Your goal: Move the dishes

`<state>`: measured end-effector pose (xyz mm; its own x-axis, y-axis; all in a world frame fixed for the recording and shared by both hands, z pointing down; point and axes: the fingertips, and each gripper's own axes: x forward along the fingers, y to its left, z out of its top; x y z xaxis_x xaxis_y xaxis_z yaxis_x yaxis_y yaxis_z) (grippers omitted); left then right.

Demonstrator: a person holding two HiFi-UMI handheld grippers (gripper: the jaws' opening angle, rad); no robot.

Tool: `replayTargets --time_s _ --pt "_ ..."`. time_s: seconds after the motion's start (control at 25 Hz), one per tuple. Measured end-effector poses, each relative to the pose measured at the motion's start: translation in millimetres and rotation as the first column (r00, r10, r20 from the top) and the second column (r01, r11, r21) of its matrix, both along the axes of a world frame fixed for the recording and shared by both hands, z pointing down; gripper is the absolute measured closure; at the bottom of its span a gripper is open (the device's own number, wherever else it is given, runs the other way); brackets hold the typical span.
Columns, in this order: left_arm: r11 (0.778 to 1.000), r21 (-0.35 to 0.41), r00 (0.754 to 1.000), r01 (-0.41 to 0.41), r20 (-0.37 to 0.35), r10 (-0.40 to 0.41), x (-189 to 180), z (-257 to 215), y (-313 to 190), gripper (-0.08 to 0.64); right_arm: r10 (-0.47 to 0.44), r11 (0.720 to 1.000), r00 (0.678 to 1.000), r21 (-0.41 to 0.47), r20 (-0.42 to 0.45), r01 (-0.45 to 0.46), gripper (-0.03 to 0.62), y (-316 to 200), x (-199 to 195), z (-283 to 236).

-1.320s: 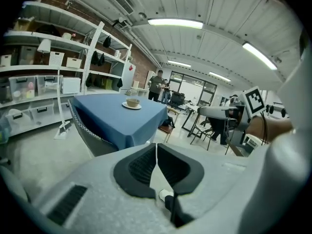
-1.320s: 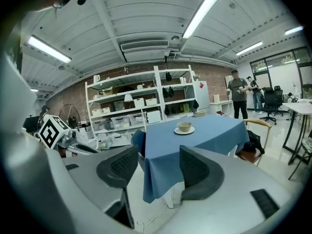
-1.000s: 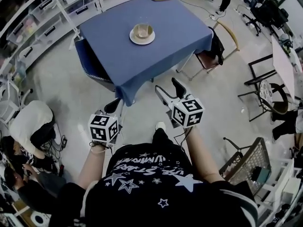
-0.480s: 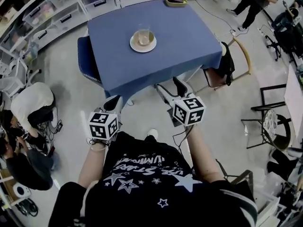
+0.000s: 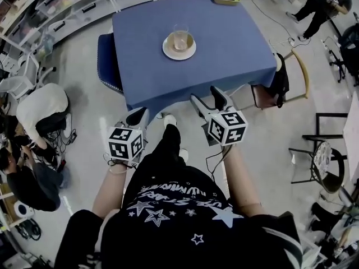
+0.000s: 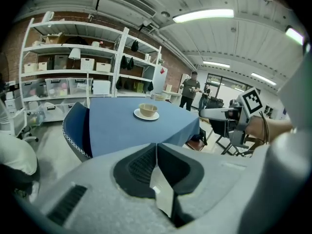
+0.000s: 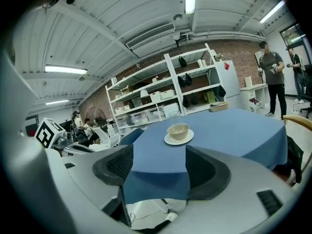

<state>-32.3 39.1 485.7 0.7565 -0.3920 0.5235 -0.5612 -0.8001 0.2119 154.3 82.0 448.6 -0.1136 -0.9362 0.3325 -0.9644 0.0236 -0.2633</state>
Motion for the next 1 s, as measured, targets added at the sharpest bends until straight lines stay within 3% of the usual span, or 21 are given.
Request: replayTargets --time_s 0.24,0.52,1.0 --pt "1.000 0.003 0.999 -0.023 -0.029 0.023 38 3 -56 0.535 0.015 0.999 0.999 -0.031 -0.045 -0.017 0.273 -39 31 3" --pt "1.000 0.009 0.998 -0.021 -0.051 0.021 76 0 -137 0.535 -0.017 0.999 0.995 -0.050 -0.098 0.012 0.273 -126 65 0" --pt "0.998 -0.045 0.996 0.054 -0.064 -0.056 78 20 -230 0.534 -0.153 0.982 0.971 -0.140 -0.184 0.128 0.272 -250 61 24"
